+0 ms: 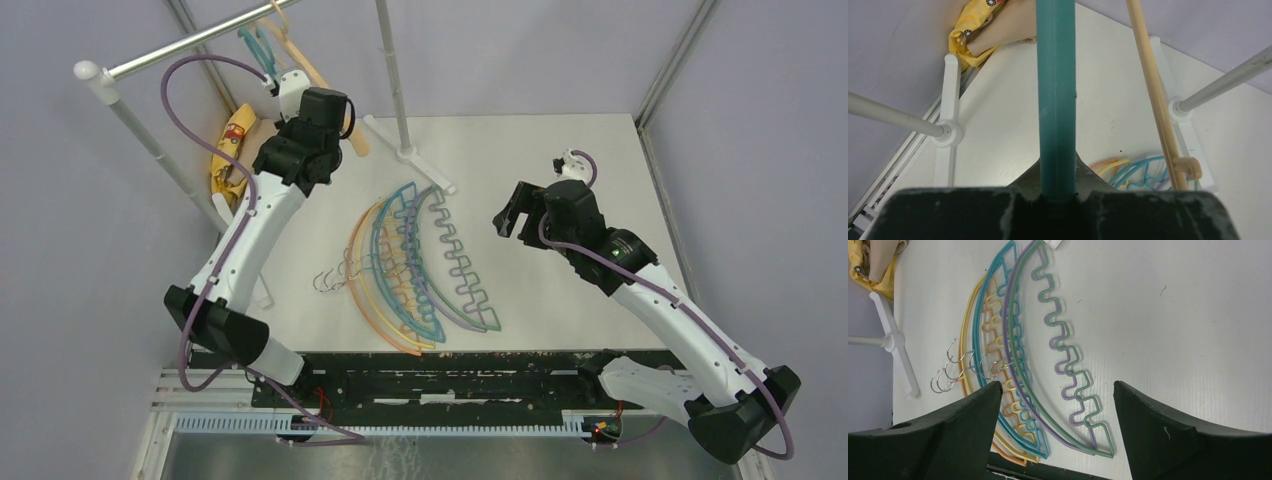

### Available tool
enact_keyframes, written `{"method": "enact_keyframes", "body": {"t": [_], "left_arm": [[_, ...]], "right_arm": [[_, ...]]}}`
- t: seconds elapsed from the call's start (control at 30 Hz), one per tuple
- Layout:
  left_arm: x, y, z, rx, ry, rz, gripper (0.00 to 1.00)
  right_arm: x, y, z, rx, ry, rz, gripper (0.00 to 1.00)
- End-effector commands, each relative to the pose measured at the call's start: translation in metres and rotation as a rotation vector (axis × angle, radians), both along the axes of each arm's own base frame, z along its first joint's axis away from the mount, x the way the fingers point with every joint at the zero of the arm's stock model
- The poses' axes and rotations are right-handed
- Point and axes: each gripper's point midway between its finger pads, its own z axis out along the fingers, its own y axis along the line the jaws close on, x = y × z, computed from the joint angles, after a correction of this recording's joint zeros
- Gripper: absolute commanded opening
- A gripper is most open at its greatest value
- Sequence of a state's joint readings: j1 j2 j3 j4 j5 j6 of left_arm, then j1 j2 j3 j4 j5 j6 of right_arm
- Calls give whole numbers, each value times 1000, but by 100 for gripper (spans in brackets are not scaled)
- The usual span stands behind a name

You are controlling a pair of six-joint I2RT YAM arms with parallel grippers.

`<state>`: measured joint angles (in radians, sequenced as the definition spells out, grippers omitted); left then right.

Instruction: Organize the hangers

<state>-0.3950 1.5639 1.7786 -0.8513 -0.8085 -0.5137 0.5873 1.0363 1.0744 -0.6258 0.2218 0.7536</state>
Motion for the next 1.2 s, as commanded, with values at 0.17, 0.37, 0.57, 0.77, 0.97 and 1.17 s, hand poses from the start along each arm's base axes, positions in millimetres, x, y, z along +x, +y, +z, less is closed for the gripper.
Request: {"method": "enact_keyframes", "body": {"t": [0.17,0.37,0.57,0.77,0.97,1.17], "left_arm": [[-42,5,72,-121,-269,-33,3],[-37,5,81,-86,-253,-26,3],[-15,2,79,-58,-204,-10,3],[-6,-1,75,-68,-197,-13,3],[8,-10,60,-47,-139,-43,3],[21,-18,62,-41,-116,-61,3]], "right_arm": [[9,11,-4,35,-4,17,90],[11,16,-5,42,7,28,89],[9,12,-1,42,-3,23,89],[5,2,0,15,-12,10,89],[2,0,-5,16,-4,6,89],[1,-3,-7,14,-4,3,89]]}}
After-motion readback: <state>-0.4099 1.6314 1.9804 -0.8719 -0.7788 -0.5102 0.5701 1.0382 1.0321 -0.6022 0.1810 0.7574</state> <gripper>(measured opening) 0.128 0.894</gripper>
